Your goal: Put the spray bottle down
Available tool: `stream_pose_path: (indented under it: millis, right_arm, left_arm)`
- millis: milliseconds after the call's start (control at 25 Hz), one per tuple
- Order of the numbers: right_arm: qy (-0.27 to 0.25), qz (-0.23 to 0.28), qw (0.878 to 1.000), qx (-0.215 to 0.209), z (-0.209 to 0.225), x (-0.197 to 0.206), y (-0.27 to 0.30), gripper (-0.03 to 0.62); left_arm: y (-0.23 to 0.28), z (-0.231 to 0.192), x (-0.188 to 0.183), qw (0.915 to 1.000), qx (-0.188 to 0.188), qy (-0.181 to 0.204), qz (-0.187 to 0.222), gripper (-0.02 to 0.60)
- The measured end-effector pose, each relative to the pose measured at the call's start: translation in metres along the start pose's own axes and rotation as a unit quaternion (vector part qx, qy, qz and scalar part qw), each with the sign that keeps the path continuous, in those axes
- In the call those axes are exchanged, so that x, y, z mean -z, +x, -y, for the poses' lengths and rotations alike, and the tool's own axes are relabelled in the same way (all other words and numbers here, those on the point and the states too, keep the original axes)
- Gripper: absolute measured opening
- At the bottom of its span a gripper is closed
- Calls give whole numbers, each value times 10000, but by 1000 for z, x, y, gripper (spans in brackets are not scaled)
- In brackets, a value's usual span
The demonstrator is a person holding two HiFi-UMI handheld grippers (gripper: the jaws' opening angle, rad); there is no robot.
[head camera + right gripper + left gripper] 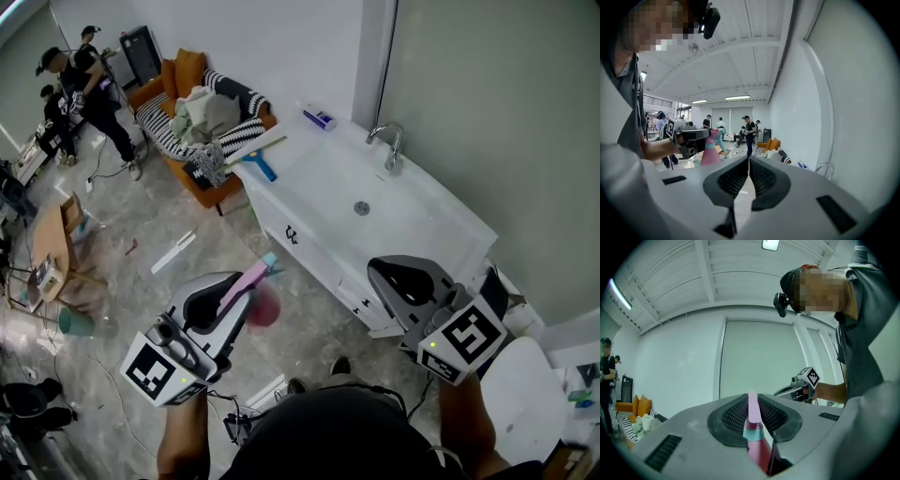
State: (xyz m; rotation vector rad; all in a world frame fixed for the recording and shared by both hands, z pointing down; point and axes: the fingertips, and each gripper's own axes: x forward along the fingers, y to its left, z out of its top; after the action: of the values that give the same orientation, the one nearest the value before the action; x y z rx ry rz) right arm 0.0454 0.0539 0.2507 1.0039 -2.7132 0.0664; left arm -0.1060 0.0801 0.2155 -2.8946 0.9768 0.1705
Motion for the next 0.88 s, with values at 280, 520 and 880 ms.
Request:
stream_pose_path:
  millis: [280, 520, 880]
  right_arm:
    - [-26, 77, 9998, -174, 32, 3, -8, 11]
    - [-2, 83, 9996, -264, 57, 14, -16, 11]
    - [52, -49, 9998, -185, 67, 23, -13, 11]
  left_arm:
    - [31, 9, 1, 9999, -155, -15, -43, 64]
    - [56, 16, 5, 9997, -240, 19, -34, 64]
    - [67, 12, 13, 9999, -128, -98, -37, 64]
